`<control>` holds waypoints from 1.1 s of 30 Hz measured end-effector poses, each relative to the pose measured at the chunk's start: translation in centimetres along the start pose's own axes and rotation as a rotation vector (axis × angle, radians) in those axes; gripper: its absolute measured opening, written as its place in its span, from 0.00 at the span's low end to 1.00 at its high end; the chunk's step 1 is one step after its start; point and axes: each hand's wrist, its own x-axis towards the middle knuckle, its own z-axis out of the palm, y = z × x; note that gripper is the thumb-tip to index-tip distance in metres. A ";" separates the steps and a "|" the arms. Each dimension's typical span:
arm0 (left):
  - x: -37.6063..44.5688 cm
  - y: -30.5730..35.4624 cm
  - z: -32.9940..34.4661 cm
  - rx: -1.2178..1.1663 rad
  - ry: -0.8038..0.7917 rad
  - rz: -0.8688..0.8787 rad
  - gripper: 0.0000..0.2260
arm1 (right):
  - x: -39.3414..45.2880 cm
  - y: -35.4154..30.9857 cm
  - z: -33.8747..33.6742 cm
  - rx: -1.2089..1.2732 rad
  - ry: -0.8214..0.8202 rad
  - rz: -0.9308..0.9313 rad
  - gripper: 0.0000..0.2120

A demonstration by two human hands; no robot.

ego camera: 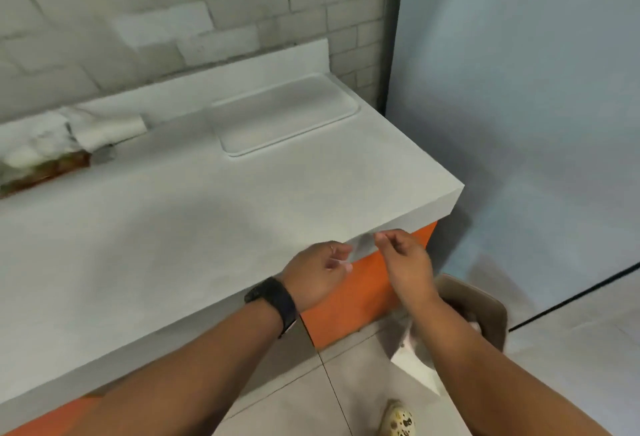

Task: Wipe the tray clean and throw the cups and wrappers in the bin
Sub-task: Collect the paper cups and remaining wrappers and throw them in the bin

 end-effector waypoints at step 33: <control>-14.5 -23.1 -26.5 -0.371 0.897 -0.491 0.11 | -0.9 -15.5 37.4 -0.061 -0.830 -0.218 0.04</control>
